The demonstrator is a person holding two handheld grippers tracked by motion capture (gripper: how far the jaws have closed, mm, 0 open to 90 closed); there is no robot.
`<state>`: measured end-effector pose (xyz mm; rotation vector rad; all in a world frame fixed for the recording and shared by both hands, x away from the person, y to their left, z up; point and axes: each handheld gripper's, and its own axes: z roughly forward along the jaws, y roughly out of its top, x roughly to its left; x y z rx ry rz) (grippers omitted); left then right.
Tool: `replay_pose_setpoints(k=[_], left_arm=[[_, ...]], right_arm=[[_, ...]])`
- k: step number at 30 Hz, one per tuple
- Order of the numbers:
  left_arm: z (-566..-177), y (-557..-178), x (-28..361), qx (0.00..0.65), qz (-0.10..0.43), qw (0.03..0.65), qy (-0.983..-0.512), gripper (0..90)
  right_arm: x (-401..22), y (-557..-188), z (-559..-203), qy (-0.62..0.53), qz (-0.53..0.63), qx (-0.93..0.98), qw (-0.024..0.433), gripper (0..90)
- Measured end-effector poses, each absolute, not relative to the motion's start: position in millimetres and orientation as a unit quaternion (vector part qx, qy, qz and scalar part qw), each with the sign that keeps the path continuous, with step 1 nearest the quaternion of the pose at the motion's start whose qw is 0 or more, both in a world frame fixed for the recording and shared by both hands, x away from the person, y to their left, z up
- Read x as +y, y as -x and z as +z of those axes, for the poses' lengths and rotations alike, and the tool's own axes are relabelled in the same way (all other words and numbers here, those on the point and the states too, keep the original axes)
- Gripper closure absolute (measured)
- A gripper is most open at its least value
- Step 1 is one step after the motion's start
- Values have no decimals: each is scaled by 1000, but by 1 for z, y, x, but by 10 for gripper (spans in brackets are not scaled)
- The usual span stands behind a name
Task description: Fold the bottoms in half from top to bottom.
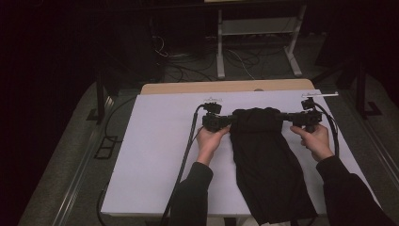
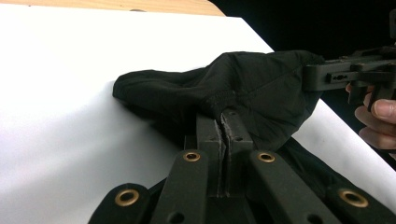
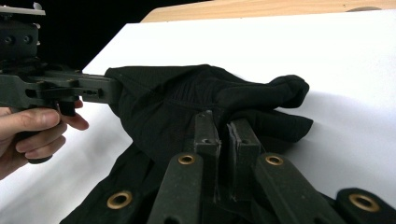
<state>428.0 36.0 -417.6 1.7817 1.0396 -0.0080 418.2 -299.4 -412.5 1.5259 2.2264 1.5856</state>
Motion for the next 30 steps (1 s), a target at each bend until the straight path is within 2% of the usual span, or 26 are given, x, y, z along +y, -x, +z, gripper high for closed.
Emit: replay_pose_setpoints(k=[13,30], left_arm=[[-410,-411,40,412,-1,508,-756,870],[-408,-387,43,388,-24,520,-761,870]], right_arm=[[-304,-401,-413,-487,515,706,-2,830],[-309,-378,-414,-479,508,716,-5,829]])
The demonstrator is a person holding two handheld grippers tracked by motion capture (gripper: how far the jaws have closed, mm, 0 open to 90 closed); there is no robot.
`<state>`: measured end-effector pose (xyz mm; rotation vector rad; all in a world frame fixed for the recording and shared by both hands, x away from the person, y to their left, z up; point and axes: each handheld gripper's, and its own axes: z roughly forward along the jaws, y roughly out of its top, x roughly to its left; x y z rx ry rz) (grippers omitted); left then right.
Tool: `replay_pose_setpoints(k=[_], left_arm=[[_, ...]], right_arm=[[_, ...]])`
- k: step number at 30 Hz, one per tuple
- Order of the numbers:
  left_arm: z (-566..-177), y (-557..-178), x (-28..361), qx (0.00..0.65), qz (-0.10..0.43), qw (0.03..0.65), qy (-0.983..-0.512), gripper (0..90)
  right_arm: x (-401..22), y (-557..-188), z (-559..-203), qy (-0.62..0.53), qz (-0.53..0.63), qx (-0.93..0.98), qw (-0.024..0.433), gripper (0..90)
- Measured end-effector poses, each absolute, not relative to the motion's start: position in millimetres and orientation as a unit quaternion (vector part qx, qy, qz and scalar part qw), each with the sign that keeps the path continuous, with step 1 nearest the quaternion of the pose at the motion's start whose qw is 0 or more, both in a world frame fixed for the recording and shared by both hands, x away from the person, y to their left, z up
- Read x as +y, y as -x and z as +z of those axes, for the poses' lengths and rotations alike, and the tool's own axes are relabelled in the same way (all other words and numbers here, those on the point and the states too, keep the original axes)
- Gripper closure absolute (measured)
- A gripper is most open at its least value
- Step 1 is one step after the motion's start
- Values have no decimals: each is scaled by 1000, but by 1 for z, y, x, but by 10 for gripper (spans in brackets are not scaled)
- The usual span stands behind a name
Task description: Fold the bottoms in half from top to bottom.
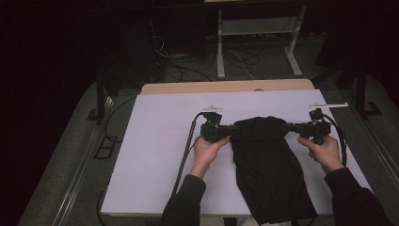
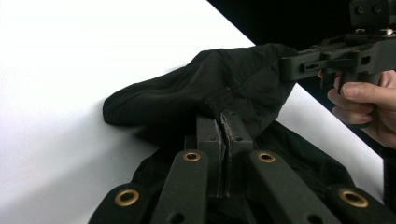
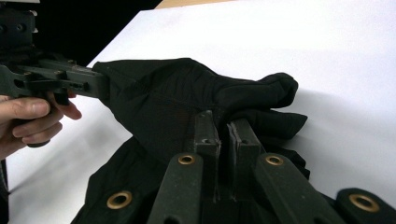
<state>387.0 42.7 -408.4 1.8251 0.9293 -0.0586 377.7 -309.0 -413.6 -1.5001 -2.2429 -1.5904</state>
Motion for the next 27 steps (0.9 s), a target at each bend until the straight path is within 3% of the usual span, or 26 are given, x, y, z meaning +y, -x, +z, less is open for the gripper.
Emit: replay_pose_setpoints(k=[27], left_arm=[[-422,-345,48,357,-39,524,-772,869]], right_arm=[[-310,-346,-421,460,-479,-748,19,828]])
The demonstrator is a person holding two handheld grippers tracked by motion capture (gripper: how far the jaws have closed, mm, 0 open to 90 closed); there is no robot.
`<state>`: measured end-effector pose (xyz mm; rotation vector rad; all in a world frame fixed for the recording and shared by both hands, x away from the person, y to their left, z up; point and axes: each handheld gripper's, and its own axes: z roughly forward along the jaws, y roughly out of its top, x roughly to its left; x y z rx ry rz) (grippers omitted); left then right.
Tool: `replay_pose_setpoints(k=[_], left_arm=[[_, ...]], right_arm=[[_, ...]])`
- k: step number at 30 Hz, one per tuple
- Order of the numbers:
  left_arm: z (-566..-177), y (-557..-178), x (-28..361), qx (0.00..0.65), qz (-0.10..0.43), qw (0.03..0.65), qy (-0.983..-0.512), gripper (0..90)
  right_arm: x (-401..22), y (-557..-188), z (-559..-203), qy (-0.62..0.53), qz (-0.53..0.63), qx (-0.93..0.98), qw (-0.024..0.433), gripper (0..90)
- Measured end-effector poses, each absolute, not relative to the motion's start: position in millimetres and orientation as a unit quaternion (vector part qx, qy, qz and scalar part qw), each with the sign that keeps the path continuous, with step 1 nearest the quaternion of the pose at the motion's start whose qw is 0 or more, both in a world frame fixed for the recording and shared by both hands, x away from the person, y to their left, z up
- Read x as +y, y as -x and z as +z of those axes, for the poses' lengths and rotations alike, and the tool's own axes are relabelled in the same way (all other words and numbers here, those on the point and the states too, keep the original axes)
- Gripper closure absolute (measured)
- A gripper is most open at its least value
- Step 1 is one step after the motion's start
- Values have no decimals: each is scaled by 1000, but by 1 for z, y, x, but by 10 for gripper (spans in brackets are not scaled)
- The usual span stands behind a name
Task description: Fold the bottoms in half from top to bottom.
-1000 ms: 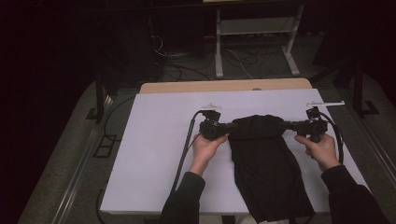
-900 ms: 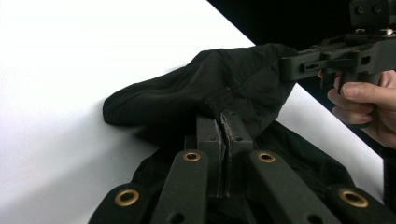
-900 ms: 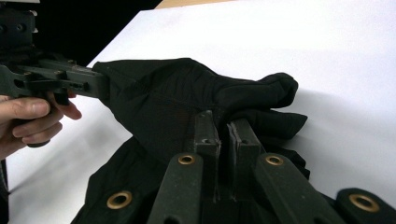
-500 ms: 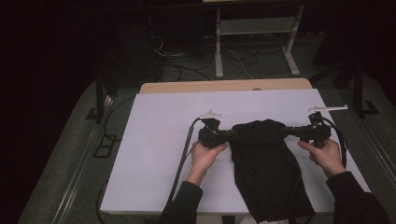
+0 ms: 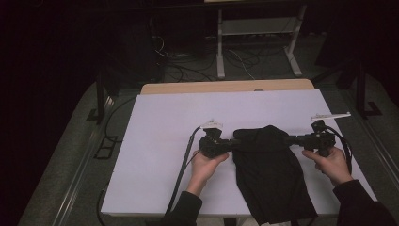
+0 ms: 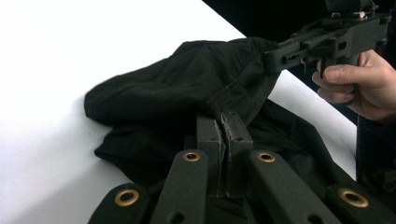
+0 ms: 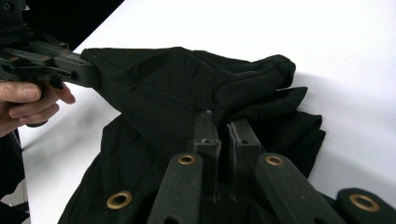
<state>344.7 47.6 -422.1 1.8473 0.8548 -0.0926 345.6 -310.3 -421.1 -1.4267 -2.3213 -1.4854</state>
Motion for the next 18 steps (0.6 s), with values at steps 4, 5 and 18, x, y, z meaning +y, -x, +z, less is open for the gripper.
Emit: replay_pose_setpoints(k=[4,5,18], left_arm=[[-427,-340,46,353,-45,520,-777,870],[-428,-338,45,351,-44,519,-778,870],[-426,-321,42,325,-53,510,-795,870]], right_arm=[[-309,-341,-424,457,-467,-756,18,829],[-309,-340,-425,458,-465,-757,17,829],[-317,-327,-426,453,-469,-758,22,827]])
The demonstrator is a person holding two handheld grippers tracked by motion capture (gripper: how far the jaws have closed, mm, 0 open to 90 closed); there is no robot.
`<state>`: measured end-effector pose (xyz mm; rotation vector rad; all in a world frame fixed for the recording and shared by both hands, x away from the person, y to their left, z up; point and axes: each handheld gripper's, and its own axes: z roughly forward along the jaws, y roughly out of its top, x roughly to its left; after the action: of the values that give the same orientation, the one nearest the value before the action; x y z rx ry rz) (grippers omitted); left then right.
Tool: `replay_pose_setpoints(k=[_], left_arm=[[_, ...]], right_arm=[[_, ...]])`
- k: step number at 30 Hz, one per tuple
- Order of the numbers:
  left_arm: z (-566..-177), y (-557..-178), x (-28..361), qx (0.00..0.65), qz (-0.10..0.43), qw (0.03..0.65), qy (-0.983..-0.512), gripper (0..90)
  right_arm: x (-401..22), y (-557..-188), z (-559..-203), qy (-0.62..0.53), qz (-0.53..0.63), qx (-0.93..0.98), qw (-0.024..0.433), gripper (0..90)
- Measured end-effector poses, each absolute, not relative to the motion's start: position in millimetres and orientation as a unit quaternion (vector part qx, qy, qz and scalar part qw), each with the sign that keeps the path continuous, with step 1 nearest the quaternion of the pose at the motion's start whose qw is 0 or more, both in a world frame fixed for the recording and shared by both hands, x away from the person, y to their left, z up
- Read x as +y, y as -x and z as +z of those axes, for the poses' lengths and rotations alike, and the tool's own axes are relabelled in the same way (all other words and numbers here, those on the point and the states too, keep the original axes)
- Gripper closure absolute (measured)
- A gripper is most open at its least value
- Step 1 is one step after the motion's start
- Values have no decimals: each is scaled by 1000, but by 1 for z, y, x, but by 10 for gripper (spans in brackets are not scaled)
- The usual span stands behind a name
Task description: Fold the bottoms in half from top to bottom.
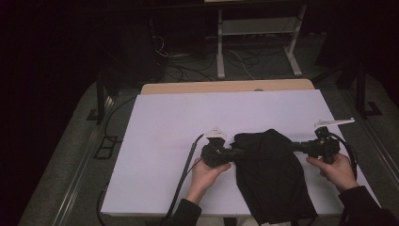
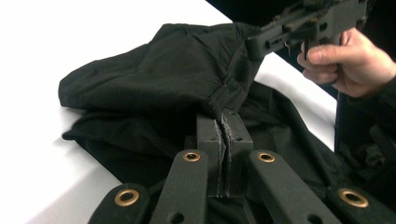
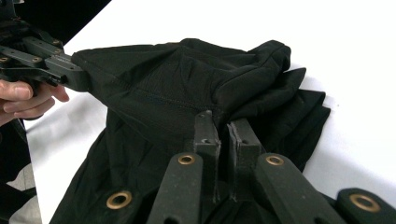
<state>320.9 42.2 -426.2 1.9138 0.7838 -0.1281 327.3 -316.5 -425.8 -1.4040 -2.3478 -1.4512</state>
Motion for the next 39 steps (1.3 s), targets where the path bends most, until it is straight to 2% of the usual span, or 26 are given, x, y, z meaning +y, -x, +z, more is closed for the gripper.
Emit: replay_pose_setpoints(k=[14,25,26,33,37,39], left_arm=[[-438,-312,35,313,-59,460,-829,871],[-447,-312,37,318,-70,452,-830,871],[-448,-312,37,318,-71,452,-830,871],[-450,-312,36,317,-73,453,-830,871],[-451,-312,36,317,-74,452,-830,871],[-451,-312,35,316,-74,454,-830,871]], right_arm=[[-313,-322,-442,456,-423,-781,60,815],[-314,-317,-450,466,-390,-790,84,785],[-315,-317,-450,467,-387,-791,83,764],[-320,-314,-443,473,-399,-784,37,425],[-320,-320,-437,471,-415,-778,21,301],[-320,-323,-434,467,-424,-776,14,200]])
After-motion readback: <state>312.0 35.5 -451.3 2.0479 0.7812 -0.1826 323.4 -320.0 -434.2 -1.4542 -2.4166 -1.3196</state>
